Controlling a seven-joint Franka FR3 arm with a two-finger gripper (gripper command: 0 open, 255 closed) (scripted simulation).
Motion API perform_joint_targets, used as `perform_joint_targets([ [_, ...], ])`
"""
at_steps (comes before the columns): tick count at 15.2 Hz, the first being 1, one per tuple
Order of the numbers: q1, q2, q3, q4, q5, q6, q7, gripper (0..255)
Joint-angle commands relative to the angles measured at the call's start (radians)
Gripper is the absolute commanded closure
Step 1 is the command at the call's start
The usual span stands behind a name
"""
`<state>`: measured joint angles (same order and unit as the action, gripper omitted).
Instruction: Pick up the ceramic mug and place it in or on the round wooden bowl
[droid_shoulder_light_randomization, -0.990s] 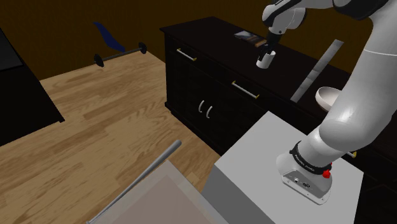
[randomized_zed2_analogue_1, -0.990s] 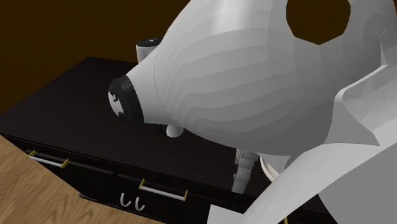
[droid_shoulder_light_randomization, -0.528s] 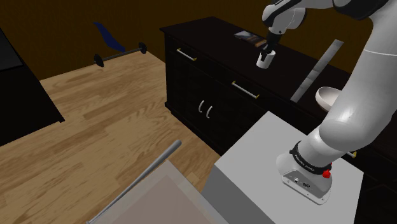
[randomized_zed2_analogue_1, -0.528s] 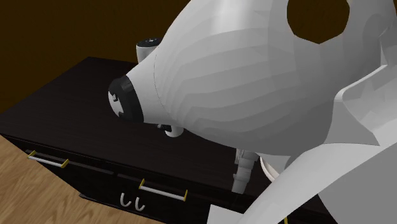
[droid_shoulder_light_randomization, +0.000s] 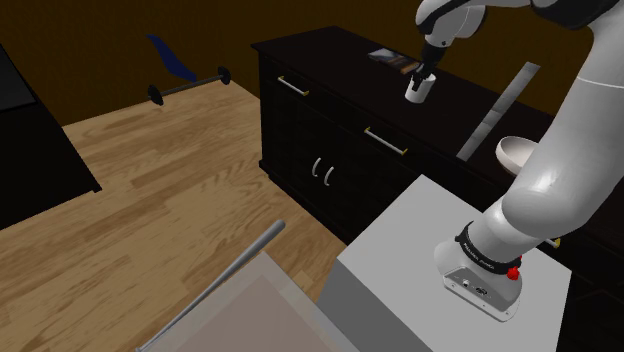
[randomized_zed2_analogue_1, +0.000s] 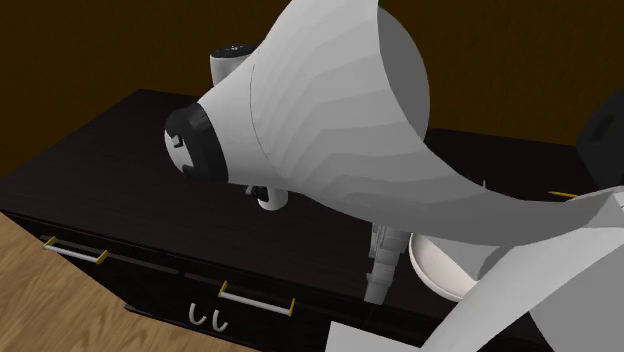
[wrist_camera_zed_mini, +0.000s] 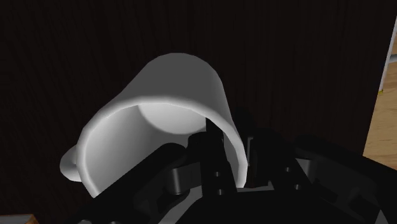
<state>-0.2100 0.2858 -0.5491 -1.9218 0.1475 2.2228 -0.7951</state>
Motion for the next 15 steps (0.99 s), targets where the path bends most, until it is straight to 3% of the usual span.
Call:
perform_joint_targets([
  [1,0.002,-0.011,-0.003,0.011,-0.008,-0.021,0.005,255],
  [15,0.016,-0.084,-0.02,0.118,-0.06,-0.189,0.035,255],
])
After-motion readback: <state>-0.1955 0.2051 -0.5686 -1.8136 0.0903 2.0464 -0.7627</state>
